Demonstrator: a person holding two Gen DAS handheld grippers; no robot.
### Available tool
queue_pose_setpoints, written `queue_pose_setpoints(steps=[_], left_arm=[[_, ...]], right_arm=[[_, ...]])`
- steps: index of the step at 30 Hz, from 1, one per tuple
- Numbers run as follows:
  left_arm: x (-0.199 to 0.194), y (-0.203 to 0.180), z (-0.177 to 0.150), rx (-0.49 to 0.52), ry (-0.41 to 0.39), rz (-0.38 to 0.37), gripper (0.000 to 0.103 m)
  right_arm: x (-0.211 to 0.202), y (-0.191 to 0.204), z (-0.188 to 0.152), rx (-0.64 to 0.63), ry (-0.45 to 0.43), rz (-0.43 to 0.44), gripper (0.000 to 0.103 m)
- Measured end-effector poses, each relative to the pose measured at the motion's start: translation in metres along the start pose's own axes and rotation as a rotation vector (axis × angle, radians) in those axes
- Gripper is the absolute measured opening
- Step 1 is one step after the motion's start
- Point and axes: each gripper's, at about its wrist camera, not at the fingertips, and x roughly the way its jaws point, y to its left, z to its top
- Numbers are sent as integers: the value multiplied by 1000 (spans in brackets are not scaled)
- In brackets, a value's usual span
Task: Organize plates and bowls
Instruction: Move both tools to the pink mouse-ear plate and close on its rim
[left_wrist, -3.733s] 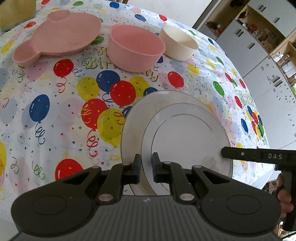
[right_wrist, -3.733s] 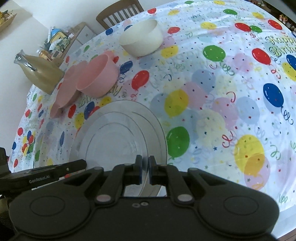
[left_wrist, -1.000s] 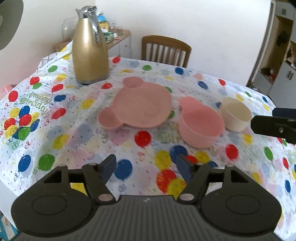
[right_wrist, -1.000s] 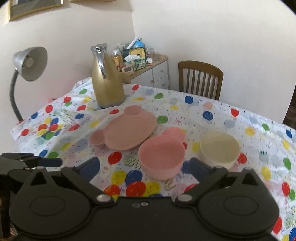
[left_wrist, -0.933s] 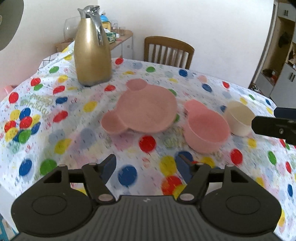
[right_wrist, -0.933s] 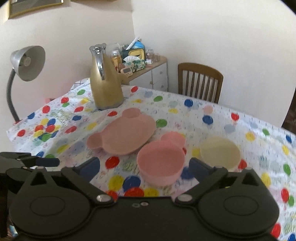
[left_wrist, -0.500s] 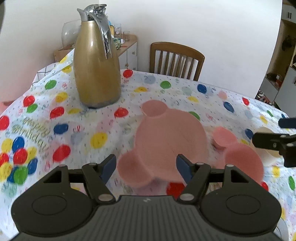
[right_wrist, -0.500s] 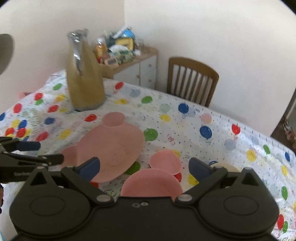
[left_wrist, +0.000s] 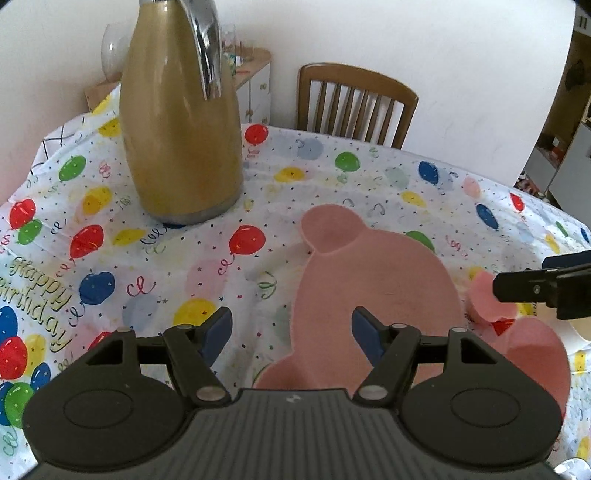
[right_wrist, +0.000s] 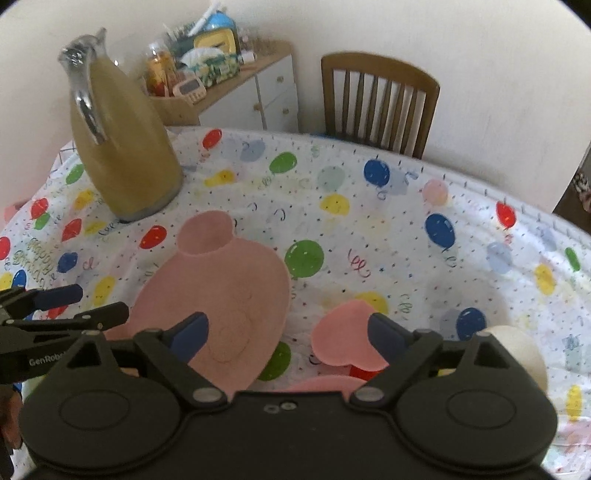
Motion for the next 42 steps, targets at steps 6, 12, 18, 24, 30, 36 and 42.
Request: queue_pose_setpoints(steps=[6, 12, 18, 24, 30, 36, 42], left_arm=[[20, 9, 4, -36, 39, -17, 70], [35, 12, 8, -46, 71, -63, 46], [47, 14, 11, -69, 107, -101, 31], [53, 15, 10, -82, 126, -132, 18], [57, 18, 11, -96, 143, -124, 11], [65, 24, 15, -110, 166, -149, 9], [68, 25, 17, -106, 175, -159, 7]], right_arm=[[26, 5, 8, 3, 51, 12, 93], [44, 1, 12, 49, 105, 31, 74], [59, -5, 11, 97, 157, 40, 44], [63, -5, 9, 103, 165, 50, 23], [63, -7, 6, 117, 156, 30, 13], [68, -10, 1, 144, 199, 29, 10], [67, -8, -2, 145, 190, 36, 6]])
